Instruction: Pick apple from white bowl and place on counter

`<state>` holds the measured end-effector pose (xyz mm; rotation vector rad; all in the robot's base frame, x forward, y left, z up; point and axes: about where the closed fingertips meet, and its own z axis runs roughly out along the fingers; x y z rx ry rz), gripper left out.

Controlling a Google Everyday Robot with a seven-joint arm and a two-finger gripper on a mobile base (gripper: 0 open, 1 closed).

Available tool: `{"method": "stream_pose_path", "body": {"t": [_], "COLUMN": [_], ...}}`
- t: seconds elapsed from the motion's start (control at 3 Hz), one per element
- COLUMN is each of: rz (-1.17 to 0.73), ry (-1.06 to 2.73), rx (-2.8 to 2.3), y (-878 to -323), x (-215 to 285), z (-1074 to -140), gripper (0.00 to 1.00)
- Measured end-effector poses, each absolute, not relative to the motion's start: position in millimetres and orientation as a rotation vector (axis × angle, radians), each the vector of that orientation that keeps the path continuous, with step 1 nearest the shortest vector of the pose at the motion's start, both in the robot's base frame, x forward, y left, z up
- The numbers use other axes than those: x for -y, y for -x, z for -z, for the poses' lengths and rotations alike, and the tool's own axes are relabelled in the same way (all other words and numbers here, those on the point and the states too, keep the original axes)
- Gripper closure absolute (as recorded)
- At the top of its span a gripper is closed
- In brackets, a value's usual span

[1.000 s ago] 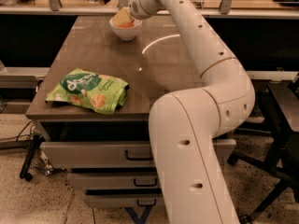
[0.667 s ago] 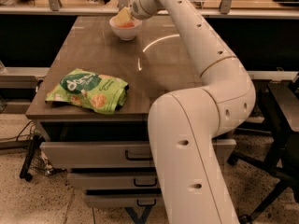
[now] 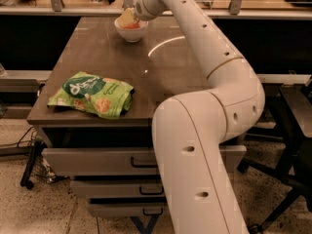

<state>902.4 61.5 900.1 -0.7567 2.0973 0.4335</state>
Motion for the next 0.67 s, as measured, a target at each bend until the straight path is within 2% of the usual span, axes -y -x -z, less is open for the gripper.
{"method": "stream_pose_path", "body": {"t": [0.33, 0.67], "rz": [-0.412, -0.368], "ry": [0.760, 0.783], "rx": [-2.100, -2.108], "y": [-903.7, -903.5], "x": [-65.4, -63.7], "z": [-900.1, -896.5], "gripper": [0.56, 0.87]}}
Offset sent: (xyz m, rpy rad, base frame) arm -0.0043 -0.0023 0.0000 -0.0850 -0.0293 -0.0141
